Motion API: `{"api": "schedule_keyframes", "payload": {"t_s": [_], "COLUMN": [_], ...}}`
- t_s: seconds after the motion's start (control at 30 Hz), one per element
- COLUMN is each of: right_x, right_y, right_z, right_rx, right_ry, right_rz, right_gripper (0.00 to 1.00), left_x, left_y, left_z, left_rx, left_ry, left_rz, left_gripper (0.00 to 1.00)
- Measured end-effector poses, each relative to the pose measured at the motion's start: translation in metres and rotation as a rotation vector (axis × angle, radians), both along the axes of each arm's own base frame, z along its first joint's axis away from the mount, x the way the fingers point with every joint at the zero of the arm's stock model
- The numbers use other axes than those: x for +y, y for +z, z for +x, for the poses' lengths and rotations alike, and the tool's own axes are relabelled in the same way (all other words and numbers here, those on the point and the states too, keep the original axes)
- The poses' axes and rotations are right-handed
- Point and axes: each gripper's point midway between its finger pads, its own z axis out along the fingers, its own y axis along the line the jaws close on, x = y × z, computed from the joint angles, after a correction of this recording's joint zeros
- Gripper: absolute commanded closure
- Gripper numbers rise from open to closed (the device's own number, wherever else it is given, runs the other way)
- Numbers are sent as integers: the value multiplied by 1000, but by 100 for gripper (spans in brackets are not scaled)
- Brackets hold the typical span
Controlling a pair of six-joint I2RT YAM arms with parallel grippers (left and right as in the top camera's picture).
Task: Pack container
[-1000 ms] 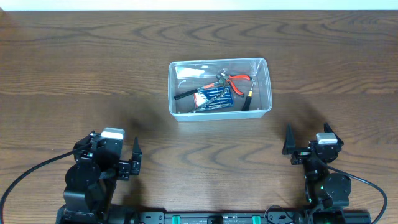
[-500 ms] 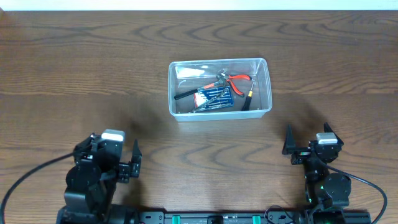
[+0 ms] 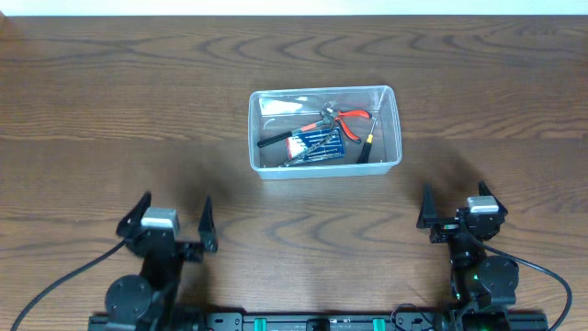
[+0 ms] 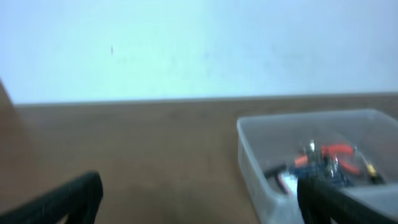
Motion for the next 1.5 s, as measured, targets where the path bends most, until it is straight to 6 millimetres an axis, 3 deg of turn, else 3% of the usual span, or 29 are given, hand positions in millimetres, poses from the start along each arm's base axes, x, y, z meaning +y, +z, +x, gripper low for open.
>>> {"api": "schedule_keyframes", "payload": {"t_s": [0.1, 0.17, 0.27, 0.3, 1.5], "right_x": [0, 0, 0, 0, 0], "right_y": [0, 0, 0, 0, 0], "right_z": [0, 0, 0, 0, 0], "right_rx": [0, 0, 0, 1, -1], "right_ry": [0, 0, 0, 0, 0], "right_rz": [0, 0, 0, 0, 0], "right_gripper": [1, 1, 1, 1, 1], "left_x": [-3, -4, -5, -5, -9], "left_y": [-8, -26, -74, -76, -80], "left_z": [17, 25, 29, 30, 27], "left_rx": [-102, -114, 1, 10, 40], "left_ry": [-1, -1, -6, -6, -28], "left_rz": [-14, -17, -1, 0, -31], "left_gripper": [2, 2, 2, 1, 2]}}
